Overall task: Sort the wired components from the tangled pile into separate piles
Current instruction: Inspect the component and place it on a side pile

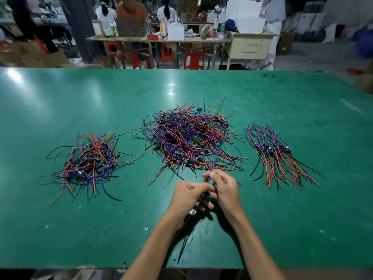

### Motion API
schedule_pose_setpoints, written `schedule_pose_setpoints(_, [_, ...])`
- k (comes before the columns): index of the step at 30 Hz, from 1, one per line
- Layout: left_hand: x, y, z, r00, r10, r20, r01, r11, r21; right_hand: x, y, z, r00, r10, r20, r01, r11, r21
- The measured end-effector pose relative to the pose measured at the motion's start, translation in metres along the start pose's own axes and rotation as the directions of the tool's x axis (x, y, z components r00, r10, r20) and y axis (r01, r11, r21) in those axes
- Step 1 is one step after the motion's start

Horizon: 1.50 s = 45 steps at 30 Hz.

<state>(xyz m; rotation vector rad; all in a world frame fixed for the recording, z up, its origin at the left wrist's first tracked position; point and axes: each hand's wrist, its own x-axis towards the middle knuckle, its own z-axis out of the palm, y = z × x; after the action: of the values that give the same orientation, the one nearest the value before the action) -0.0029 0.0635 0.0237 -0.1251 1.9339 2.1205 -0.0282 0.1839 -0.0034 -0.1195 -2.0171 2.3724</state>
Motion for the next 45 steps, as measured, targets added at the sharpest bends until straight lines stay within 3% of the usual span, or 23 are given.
schedule_pose_setpoints(6, [-0.008, -0.003, -0.008, 0.992, -0.037, 0.123, 0.030, 0.998, 0.056, 0.006, 0.001, -0.003, 0.989, -0.068, -0.130, 0.076, 0.996, 0.054])
schedule_pose_setpoints(11, [-0.011, -0.004, -0.015, 0.972, -0.036, 0.232, 0.013, 0.995, 0.101, 0.014, 0.002, -0.007, 0.977, -0.040, -0.209, 0.067, 0.990, 0.126])
schedule_pose_setpoints(17, [-0.011, -0.007, -0.018, 0.948, -0.051, 0.315, 0.017, 0.994, 0.112, 0.021, -0.004, -0.009, 0.909, 0.082, -0.408, 0.089, 0.919, 0.383])
schedule_pose_setpoints(20, [-0.004, -0.004, -0.023, 0.953, -0.060, 0.298, 0.033, 0.995, 0.095, 0.018, -0.003, -0.013, 0.950, 0.038, -0.309, 0.090, 0.917, 0.388])
schedule_pose_setpoints(24, [0.006, -0.001, -0.030, 0.936, -0.080, 0.344, 0.051, 0.994, 0.093, 0.003, -0.002, -0.008, 0.997, -0.055, -0.058, 0.060, 0.994, 0.087])
schedule_pose_setpoints(26, [0.009, -0.001, -0.031, 0.938, -0.071, 0.340, 0.044, 0.995, 0.086, -0.004, -0.002, -0.003, 0.999, -0.038, 0.028, 0.037, 0.997, 0.062])
schedule_pose_setpoints(32, [0.004, 0.004, -0.048, 0.948, -0.048, 0.313, 0.044, 0.999, 0.020, -0.002, 0.002, -0.003, 0.992, -0.106, -0.074, 0.104, 0.994, -0.032])
schedule_pose_setpoints(38, [0.001, 0.003, -0.069, 0.978, -0.073, 0.198, 0.016, 0.961, 0.276, 0.002, 0.008, -0.004, 0.986, -0.120, -0.117, 0.109, 0.990, -0.092])
schedule_pose_setpoints(42, [0.001, 0.003, -0.067, 0.990, 0.112, 0.086, -0.136, 0.915, 0.379, 0.001, 0.003, -0.008, 0.994, -0.082, -0.068, 0.087, 0.993, 0.080])
schedule_pose_setpoints(45, [-0.003, 0.002, -0.062, 0.940, 0.337, -0.044, -0.266, 0.810, 0.523, 0.003, 0.001, -0.015, 0.996, -0.046, -0.077, 0.061, 0.978, 0.201])
